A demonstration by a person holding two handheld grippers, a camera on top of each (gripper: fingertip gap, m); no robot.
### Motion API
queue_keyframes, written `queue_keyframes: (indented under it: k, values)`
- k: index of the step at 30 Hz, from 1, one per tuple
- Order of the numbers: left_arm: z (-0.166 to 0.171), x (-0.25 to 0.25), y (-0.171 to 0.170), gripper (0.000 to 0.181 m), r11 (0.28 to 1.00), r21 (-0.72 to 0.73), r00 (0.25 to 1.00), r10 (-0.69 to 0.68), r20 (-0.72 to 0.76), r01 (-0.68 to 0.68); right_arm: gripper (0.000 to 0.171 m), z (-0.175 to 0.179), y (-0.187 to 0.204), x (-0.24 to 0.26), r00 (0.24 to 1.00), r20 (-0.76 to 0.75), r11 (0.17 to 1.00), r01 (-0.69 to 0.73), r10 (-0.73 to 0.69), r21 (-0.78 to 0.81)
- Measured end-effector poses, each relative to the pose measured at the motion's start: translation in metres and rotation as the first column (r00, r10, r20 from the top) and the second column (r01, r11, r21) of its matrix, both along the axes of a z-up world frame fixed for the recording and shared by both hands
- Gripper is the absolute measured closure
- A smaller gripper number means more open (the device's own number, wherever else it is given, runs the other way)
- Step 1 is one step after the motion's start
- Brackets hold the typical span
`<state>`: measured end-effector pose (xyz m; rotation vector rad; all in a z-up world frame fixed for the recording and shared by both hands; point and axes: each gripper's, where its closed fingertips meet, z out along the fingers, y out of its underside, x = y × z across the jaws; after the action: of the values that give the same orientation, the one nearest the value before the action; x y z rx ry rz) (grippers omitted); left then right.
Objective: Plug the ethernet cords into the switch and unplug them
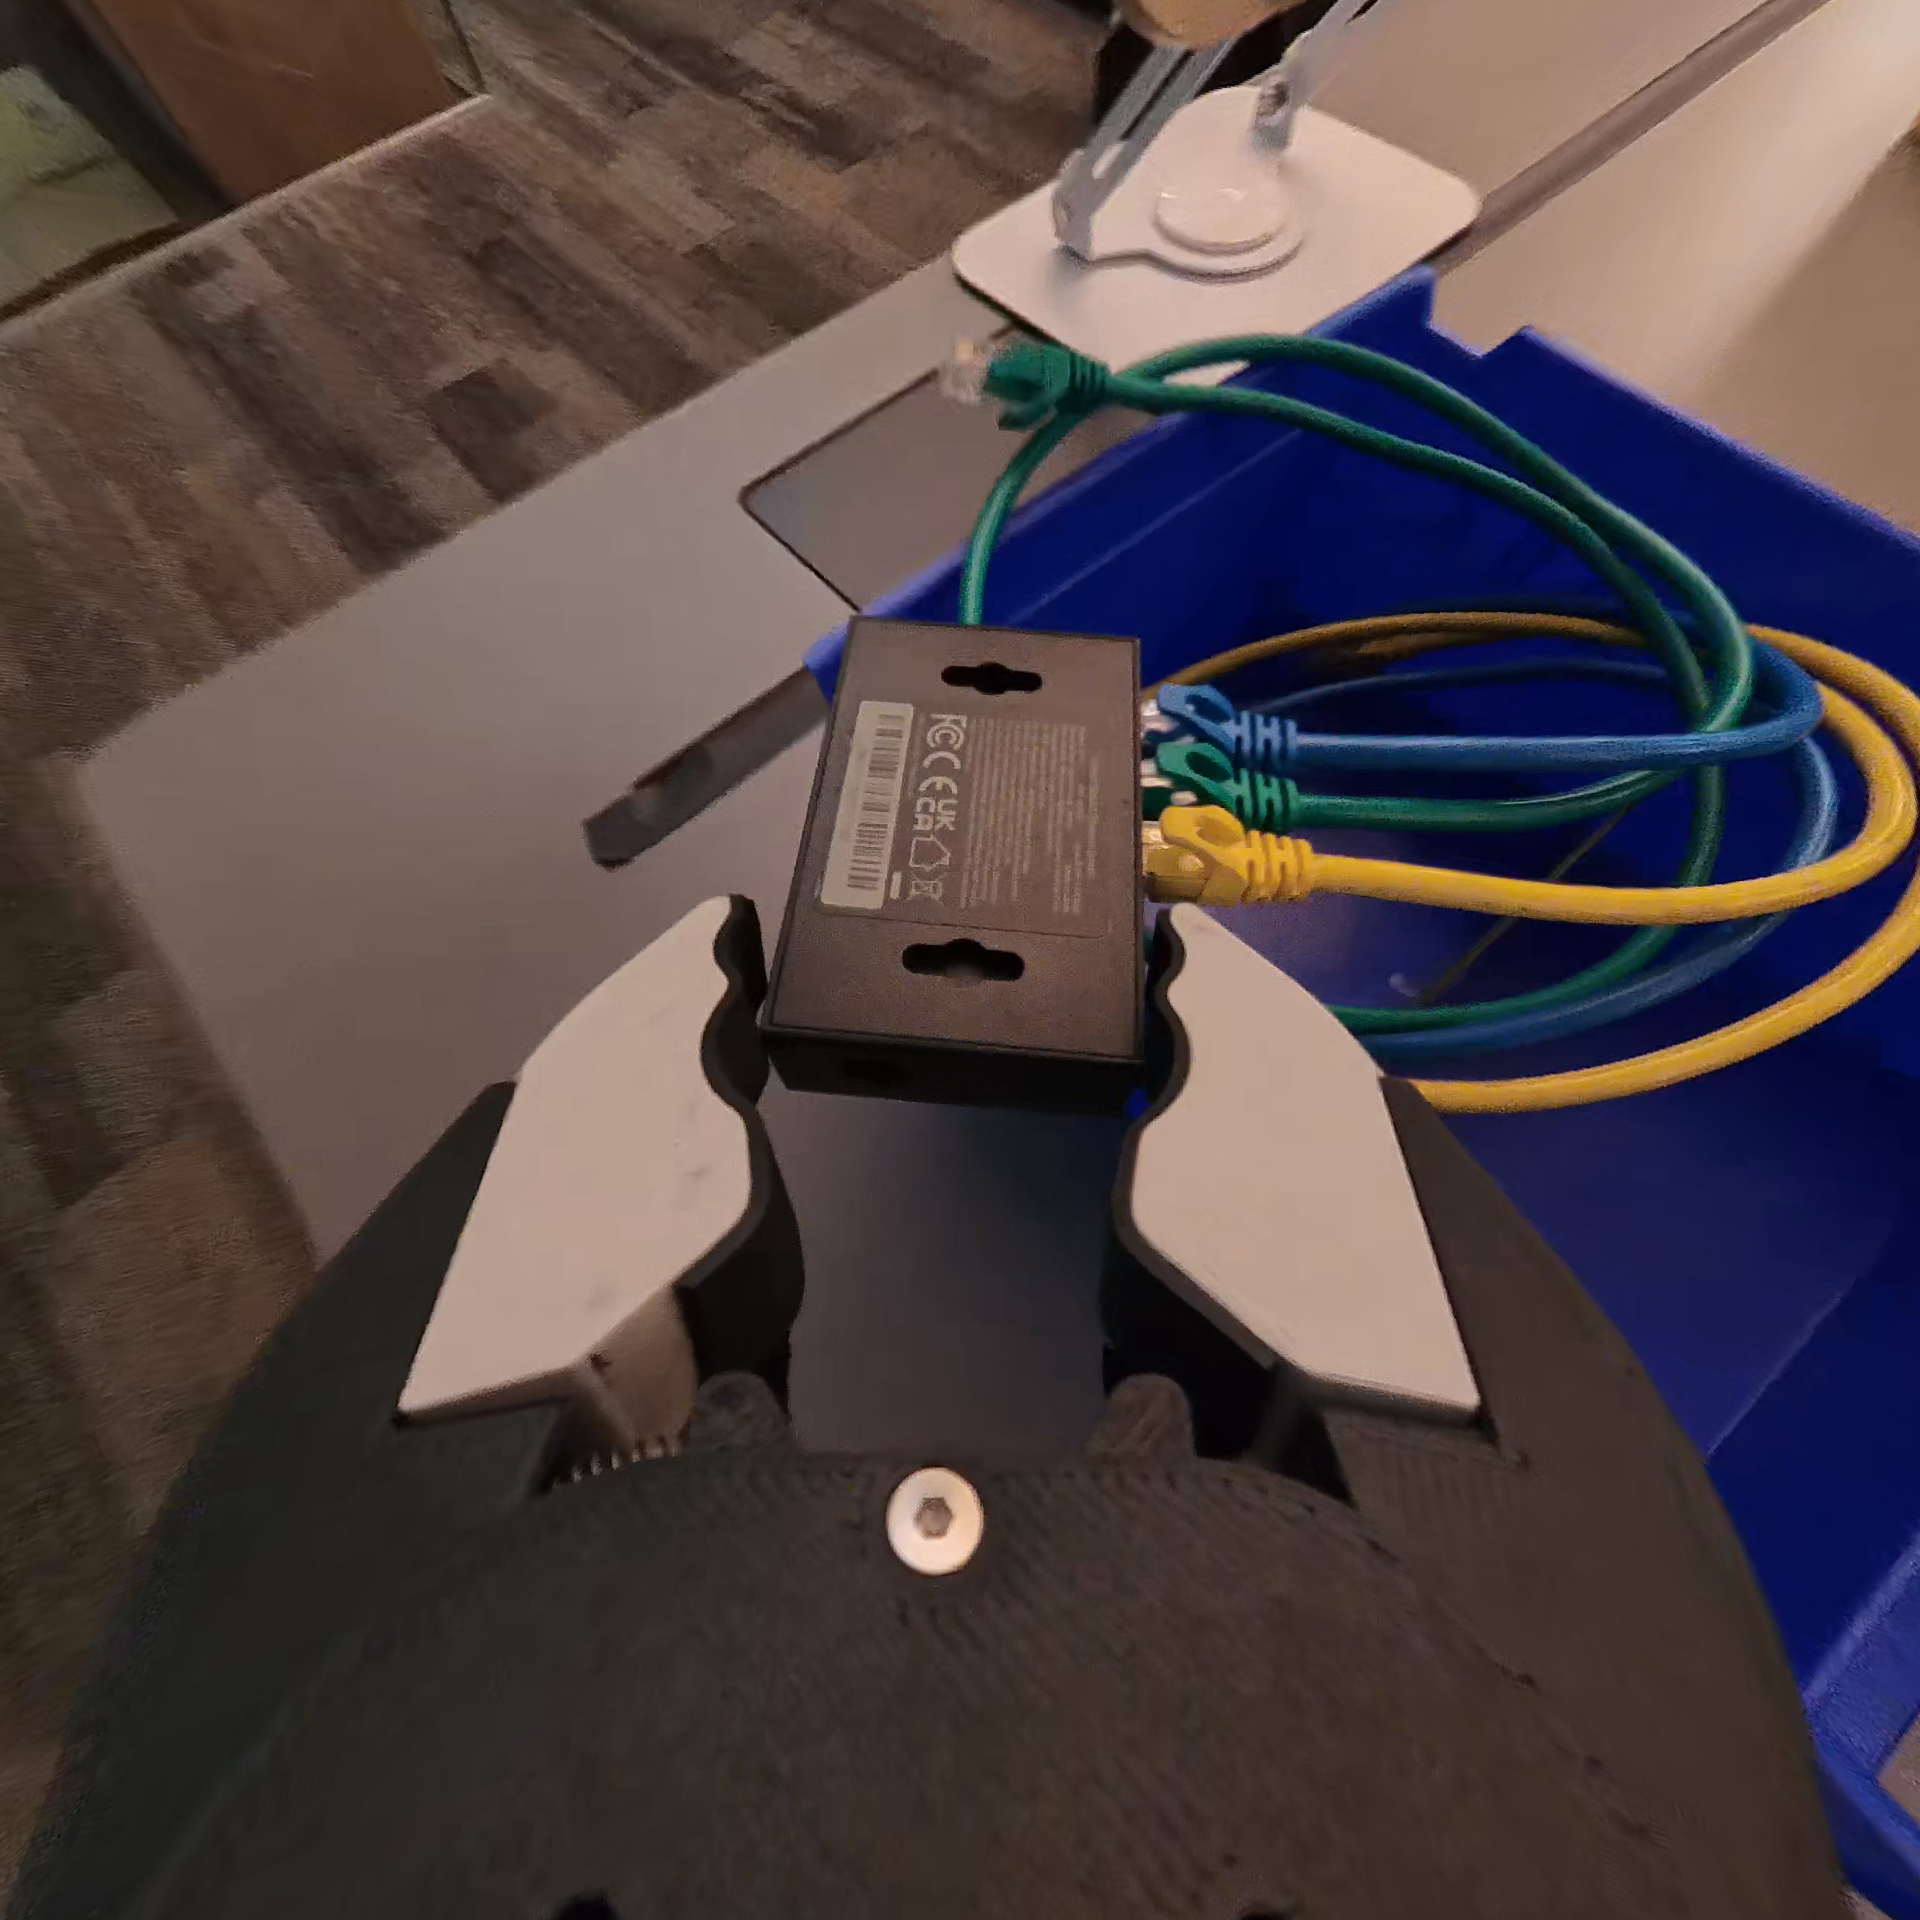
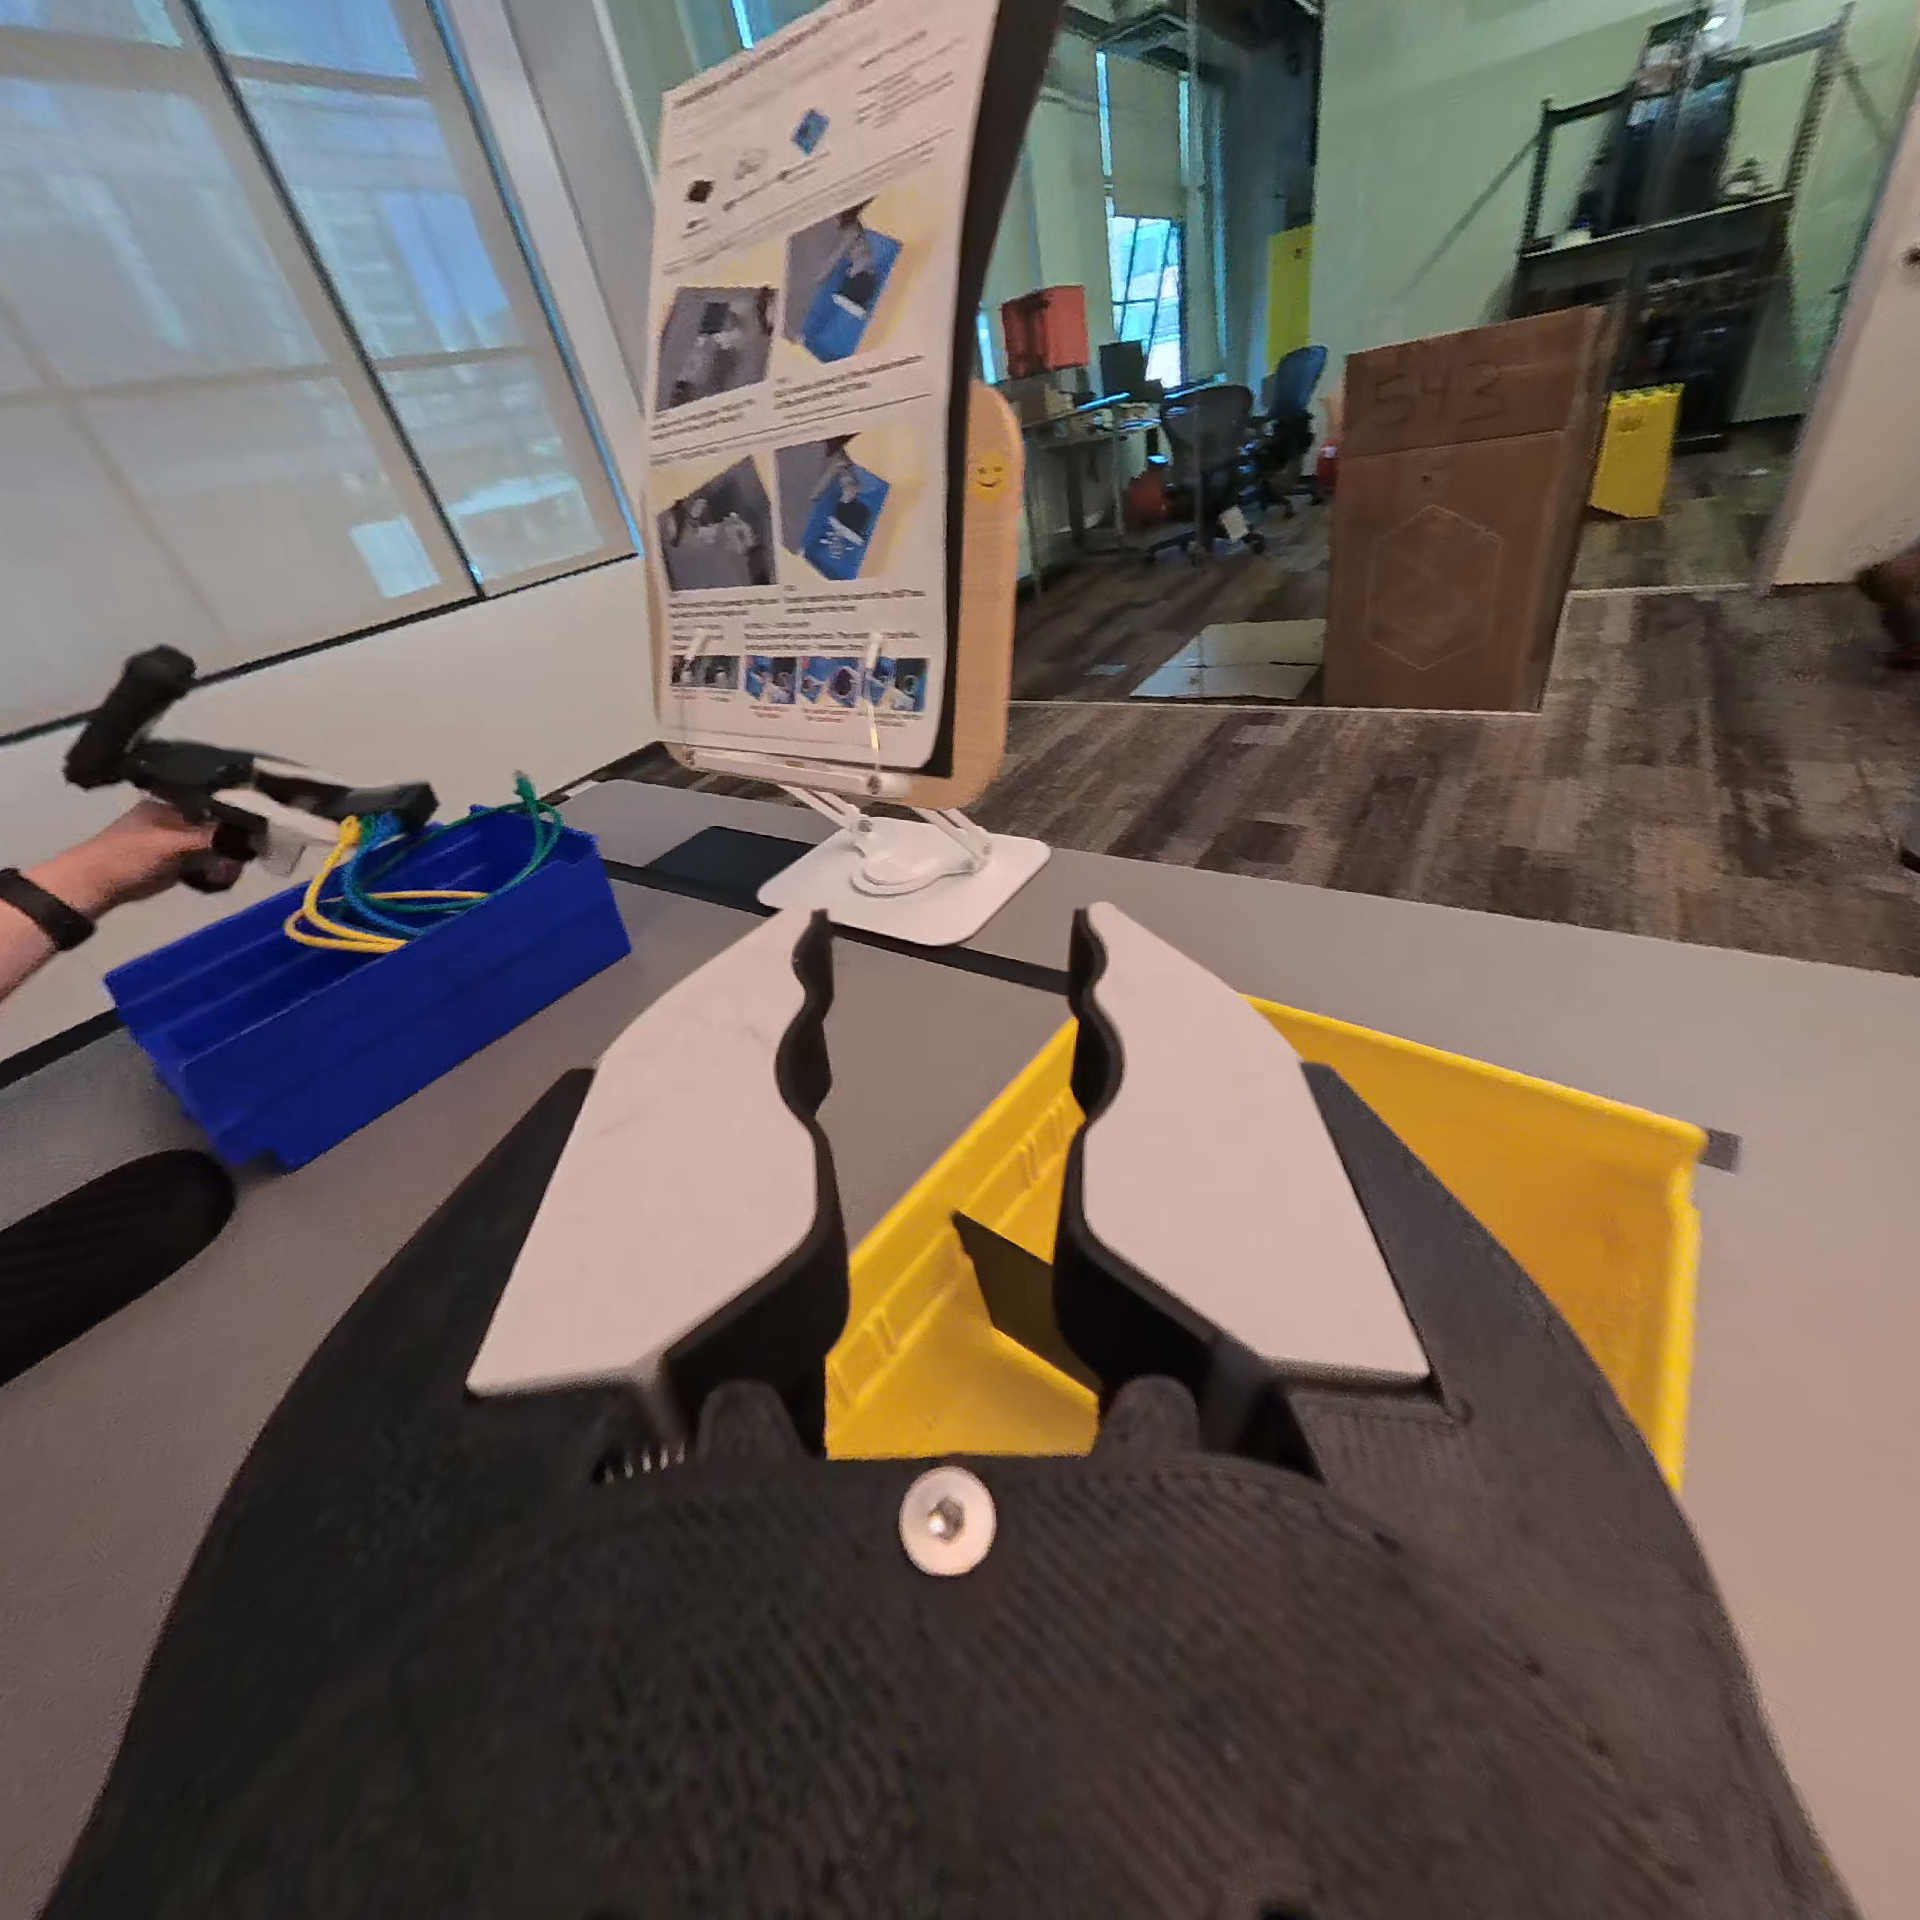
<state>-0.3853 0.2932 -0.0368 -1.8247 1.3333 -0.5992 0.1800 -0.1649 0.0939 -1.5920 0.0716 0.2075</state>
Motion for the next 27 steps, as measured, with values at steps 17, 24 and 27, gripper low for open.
queue_keyframes:
  k: [17,24,27]
  values:
    - [0.329,0.121,-0.113,0.112,0.555,0.827,0.841,0.401,-0.364,0.094,0.126,0.076,0.085,-0.185,0.872,0.332,0.862,-0.447,0.360,0.239]
    - [0.450,0.182,-0.181,0.111,0.420,0.906,0.860,0.439,-0.260,0.060,0.127,0.075,0.090,-0.175,0.883,0.269,0.852,-0.452,0.385,0.265]
    - [0.486,0.207,-0.208,0.112,0.413,0.910,0.896,0.394,-0.206,0.028,0.126,0.078,0.080,-0.157,0.898,0.248,0.869,-0.423,0.364,0.256]
